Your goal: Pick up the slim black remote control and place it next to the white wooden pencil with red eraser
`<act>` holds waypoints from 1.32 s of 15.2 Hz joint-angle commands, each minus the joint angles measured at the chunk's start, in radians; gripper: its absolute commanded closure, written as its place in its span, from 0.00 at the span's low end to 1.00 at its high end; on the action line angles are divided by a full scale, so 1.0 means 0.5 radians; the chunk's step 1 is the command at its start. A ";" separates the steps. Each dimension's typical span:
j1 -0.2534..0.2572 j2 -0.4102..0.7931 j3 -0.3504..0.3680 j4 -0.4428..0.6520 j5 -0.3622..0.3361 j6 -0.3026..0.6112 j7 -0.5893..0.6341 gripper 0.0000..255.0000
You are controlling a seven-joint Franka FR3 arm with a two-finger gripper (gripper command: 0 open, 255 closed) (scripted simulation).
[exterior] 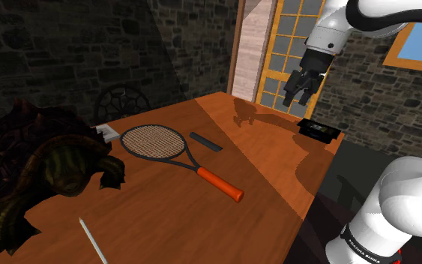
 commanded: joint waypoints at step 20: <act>0.110 1.424 0.000 0.473 0.055 0.797 -0.222 0.00</act>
